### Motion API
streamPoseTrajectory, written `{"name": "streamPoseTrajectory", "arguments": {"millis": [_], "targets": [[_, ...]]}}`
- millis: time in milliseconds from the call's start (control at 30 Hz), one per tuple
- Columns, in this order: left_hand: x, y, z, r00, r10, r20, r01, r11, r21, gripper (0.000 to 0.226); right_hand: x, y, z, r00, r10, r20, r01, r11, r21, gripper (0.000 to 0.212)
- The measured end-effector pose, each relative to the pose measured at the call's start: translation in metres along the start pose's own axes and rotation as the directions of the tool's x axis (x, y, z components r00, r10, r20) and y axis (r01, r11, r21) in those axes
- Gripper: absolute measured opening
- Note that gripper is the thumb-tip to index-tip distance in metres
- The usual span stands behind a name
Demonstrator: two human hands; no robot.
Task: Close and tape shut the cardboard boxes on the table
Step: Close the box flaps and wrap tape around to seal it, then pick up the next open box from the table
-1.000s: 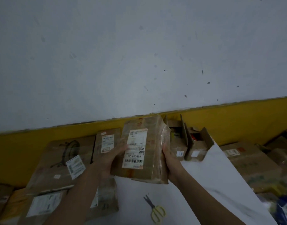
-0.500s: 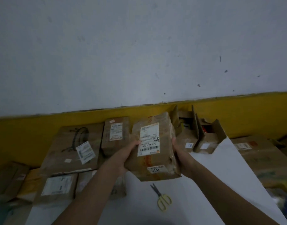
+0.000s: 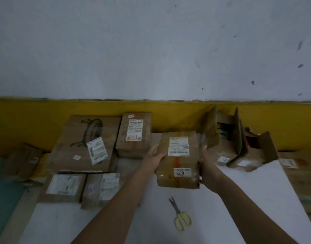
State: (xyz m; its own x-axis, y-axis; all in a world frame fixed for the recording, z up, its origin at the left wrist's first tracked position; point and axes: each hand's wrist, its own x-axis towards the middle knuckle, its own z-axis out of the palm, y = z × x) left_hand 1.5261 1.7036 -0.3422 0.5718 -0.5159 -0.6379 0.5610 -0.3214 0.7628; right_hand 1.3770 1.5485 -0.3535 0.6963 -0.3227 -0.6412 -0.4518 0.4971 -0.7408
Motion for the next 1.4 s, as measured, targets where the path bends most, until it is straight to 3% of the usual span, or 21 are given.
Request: {"name": "streamPoseTrajectory", "arguments": {"millis": [100,233,367,500,567,633,667,700,767,800,833,900,1000,1067,1200,1300,1400], "targets": [[0.032,-0.004,0.008,0.992,0.129,0.006,-0.127,0.969,0.214,0.056,0.041,-0.001,0.004,0.998,0.012,-0.057,-0.014,0.999,-0.032,0.059],[0.083,-0.005,0.014,0.954,0.300,-0.022,-0.263,0.868,0.421,0.053,0.095,-0.004,0.001,0.989,-0.125,-0.077,0.116,0.987,-0.112,0.037],[0.123,-0.009,0.008,0.914,0.406,-0.008,-0.306,0.703,0.642,0.042,0.146,-0.004,-0.006,0.973,-0.205,-0.104,0.152,0.914,-0.375,0.028],[0.139,-0.017,0.006,0.870,0.493,-0.035,-0.319,0.615,0.721,0.031,0.177,-0.008,0.001,0.977,-0.205,-0.056,0.156,0.869,-0.469,0.048],[0.131,-0.012,0.012,0.842,0.537,-0.052,-0.324,0.581,0.746,0.035,0.176,-0.017,0.011,0.982,-0.179,-0.062,0.108,0.801,-0.589,0.060],[0.119,-0.004,0.025,0.831,0.554,-0.053,-0.329,0.565,0.756,0.038,0.150,-0.032,0.020,0.953,-0.290,-0.089,0.126,0.644,-0.754,0.046],[0.113,0.001,0.034,0.824,0.565,-0.037,-0.348,0.557,0.754,0.037,0.133,-0.040,0.020,0.891,-0.443,-0.100,0.181,0.549,-0.816,0.037],[0.110,0.006,0.046,0.830,0.558,-0.009,-0.367,0.559,0.744,0.035,0.113,-0.046,0.016,0.777,-0.620,-0.112,0.229,0.444,-0.866,0.031],[0.102,0.014,0.077,0.845,0.532,0.058,-0.409,0.573,0.710,0.032,0.082,-0.060,-0.009,0.444,-0.889,-0.111,0.183,0.211,-0.960,0.026],[0.100,0.018,0.093,0.850,0.520,0.083,-0.422,0.577,0.699,0.033,0.072,-0.066,-0.027,0.326,-0.934,-0.144,0.078,0.178,-0.981,0.030],[0.099,0.022,0.110,0.861,0.500,0.093,-0.412,0.578,0.704,0.038,0.065,-0.071,-0.048,0.284,-0.930,-0.234,-0.037,0.233,-0.972,0.039],[0.100,0.027,0.144,0.878,0.472,0.080,-0.365,0.552,0.749,0.055,0.062,-0.075,-0.093,0.373,-0.803,-0.465,-0.185,0.427,-0.885,0.054],[0.117,0.028,0.194,0.932,0.357,0.058,-0.255,0.535,0.806,0.080,0.064,-0.067,-0.136,0.581,-0.550,-0.600,-0.281,0.557,-0.782,0.041],[0.129,0.024,0.220,0.965,0.260,0.036,-0.172,0.524,0.835,0.075,0.069,-0.061,-0.146,0.599,-0.517,-0.612,-0.287,0.574,-0.767,0.028],[0.140,0.013,0.237,0.948,0.312,-0.058,-0.082,0.418,0.905,0.020,0.070,-0.055,-0.145,0.590,-0.571,-0.571,-0.110,0.644,-0.757,0.010],[0.121,0.024,0.223,0.974,0.227,-0.023,-0.076,0.416,0.906,0.022,0.046,-0.065,-0.142,0.628,-0.525,-0.574,0.000,0.738,-0.675,0.005],[0.088,0.042,0.196,0.991,0.129,-0.023,-0.054,0.559,0.827,0.032,0.012,-0.082,-0.140,0.699,-0.454,-0.552,0.067,0.810,-0.582,0.016]]}}
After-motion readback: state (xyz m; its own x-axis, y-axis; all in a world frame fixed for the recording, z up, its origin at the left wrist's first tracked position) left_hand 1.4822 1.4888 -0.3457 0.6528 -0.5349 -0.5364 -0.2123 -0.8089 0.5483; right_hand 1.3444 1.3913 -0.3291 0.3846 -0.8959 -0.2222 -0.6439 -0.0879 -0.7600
